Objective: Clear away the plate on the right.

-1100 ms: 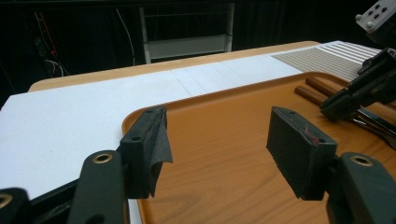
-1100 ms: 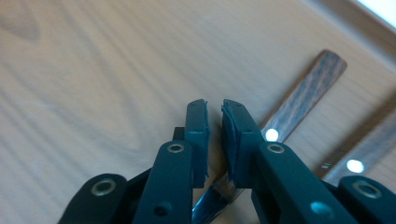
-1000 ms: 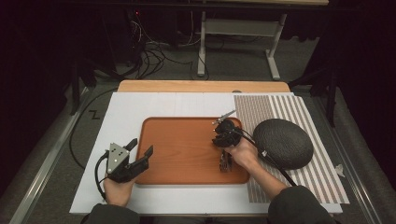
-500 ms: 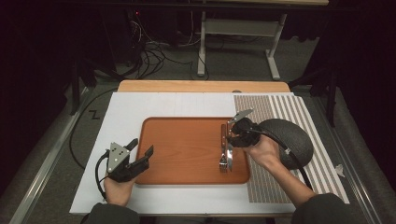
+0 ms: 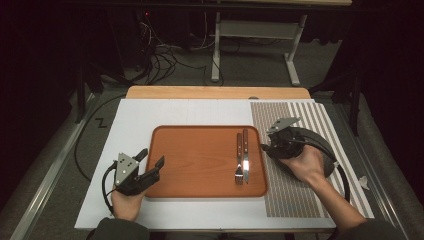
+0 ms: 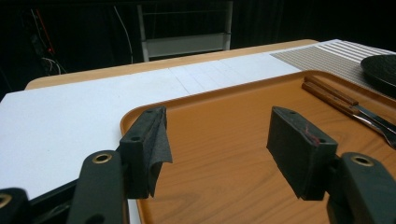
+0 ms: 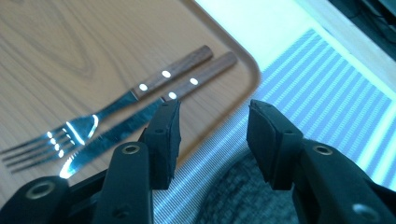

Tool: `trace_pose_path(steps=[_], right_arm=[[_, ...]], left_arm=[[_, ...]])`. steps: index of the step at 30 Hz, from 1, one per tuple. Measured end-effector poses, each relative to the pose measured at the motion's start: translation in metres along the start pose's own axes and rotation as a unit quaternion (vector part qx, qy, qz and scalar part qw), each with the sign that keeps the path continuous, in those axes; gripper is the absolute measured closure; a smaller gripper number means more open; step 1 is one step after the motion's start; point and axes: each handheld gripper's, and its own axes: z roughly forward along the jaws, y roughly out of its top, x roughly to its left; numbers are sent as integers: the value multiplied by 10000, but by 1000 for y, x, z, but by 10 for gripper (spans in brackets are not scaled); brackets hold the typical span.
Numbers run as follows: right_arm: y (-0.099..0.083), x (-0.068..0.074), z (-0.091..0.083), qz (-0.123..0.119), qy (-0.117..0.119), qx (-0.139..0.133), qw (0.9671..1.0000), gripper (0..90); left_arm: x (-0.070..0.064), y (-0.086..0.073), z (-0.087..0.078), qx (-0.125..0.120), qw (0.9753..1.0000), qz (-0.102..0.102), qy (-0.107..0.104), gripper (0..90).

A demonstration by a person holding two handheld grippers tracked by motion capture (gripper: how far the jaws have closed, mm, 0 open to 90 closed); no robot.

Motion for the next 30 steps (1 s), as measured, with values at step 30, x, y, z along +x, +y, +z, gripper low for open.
trace_pose_path(steps=[30], right_arm=[[-110, 29, -17, -668, -596, 23, 9960, 525]], left_arm=[[-3, 1, 7, 48, 10000, 11, -82, 369]])
